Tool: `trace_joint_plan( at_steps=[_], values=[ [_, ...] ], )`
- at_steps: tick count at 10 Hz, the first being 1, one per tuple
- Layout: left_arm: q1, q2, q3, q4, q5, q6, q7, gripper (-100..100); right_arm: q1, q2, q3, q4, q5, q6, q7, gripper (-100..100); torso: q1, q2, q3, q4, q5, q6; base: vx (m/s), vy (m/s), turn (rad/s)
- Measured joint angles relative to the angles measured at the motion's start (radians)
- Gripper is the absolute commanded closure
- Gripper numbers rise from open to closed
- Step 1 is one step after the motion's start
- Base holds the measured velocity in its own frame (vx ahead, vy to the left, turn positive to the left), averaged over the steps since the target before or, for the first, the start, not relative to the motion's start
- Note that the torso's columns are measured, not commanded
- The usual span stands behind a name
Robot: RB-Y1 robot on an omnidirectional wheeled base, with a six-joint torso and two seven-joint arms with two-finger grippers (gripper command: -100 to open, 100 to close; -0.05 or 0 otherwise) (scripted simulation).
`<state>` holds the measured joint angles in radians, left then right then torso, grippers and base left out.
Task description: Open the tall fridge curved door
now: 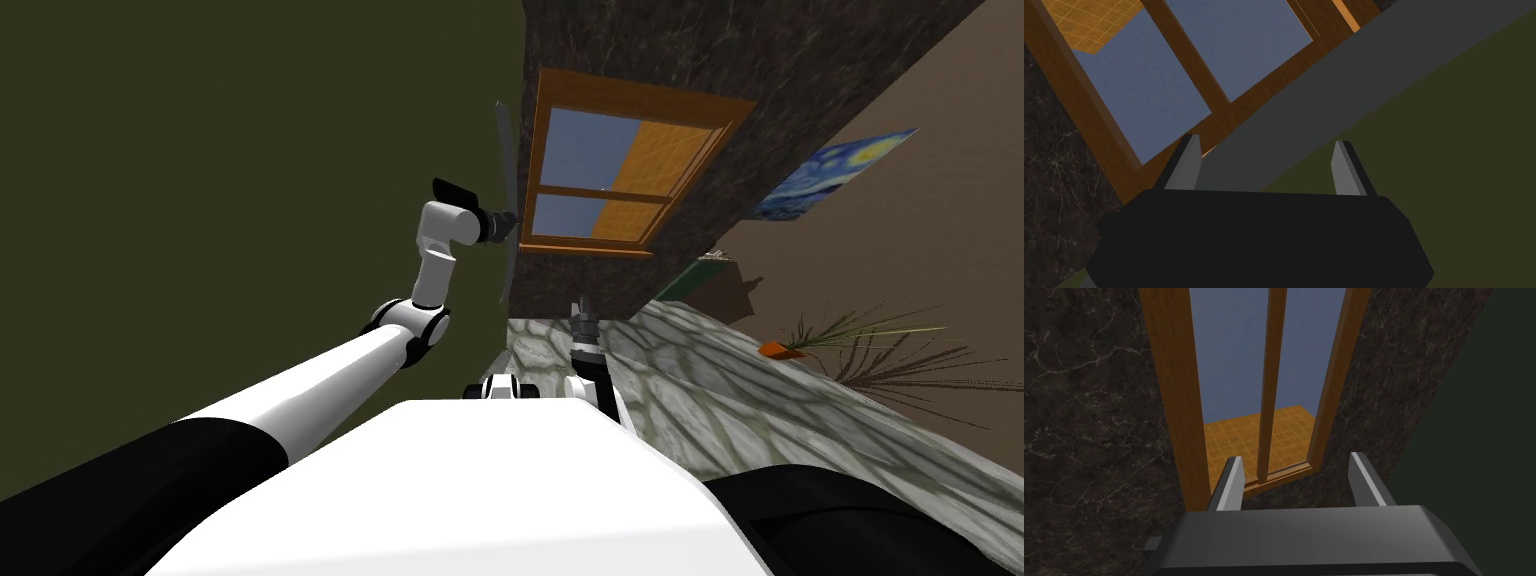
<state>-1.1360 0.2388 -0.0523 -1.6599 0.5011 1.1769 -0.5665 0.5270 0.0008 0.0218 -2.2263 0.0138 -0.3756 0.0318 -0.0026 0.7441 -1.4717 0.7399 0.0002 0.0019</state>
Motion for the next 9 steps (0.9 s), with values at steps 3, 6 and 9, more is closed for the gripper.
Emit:
trace_joint_plan(
  at_steps=[3,6,9],
  values=[
    [0.003,-0.024,-0.012,-0.047,0.046,0.019,-0.007,100,0.000,0.000,0.000,0.000,0.000,0.000,0.000,0,-0.001,0.003,0.002,0.001,-0.001,0.002,-0.230,-0.026,-0.083],
    [0.003,-0.061,-0.033,-0.089,0.093,0.034,-0.015,100,0.000,0.000,0.000,0.000,0.000,0.000,0.000,0,-0.002,0.005,0.003,0.002,0.000,0.003,-0.254,-0.026,-0.083],
    [-0.016,-0.062,-0.021,-0.127,0.119,0.084,0.001,-100,0.001,0.000,0.000,0.000,0.000,0.000,0.000,0,0.000,-0.007,-0.004,0.001,-0.001,0.000,0.002,-0.026,0.063]
  ],
)
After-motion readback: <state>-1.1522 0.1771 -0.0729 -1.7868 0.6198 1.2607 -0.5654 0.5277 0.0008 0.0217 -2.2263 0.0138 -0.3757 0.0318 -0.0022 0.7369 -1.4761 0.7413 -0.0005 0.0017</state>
